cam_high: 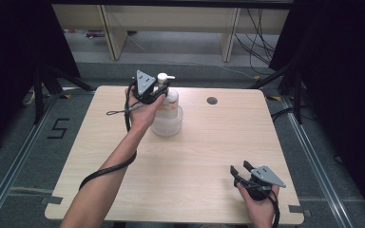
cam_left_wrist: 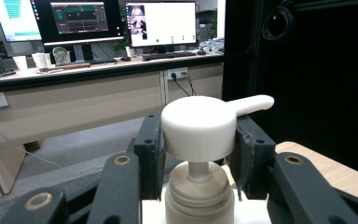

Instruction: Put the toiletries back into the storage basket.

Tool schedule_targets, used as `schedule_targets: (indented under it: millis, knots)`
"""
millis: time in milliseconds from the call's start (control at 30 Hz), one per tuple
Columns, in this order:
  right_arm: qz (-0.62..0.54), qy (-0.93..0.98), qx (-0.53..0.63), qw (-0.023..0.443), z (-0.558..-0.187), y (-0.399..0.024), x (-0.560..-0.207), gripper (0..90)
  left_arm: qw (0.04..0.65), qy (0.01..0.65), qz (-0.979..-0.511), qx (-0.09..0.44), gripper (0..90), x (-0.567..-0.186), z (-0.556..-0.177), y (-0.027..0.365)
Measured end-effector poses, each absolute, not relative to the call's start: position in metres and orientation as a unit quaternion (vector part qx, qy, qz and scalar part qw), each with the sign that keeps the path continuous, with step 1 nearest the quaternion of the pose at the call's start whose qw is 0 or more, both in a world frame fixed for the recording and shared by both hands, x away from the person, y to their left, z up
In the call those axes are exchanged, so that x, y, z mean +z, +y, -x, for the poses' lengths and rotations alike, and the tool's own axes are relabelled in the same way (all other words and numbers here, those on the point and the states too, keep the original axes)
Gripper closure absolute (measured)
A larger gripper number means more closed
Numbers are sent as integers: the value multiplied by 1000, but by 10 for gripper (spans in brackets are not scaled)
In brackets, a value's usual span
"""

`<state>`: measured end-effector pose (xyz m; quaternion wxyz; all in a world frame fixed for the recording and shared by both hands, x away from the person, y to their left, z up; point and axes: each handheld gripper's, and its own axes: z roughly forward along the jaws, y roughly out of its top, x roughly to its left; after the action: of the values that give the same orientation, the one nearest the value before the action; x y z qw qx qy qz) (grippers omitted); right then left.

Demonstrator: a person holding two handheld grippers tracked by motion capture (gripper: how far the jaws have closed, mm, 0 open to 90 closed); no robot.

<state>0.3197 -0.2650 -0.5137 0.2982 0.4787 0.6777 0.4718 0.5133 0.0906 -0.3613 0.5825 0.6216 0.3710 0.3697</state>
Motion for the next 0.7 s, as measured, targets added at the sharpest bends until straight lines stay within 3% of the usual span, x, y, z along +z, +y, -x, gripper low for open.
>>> schedule_targets:
  millis: [700]
  knots:
    - [-479, 678, 473, 297, -319, -265, -513, 420, 577, 380, -630, 355, 589, -374, -514, 89]
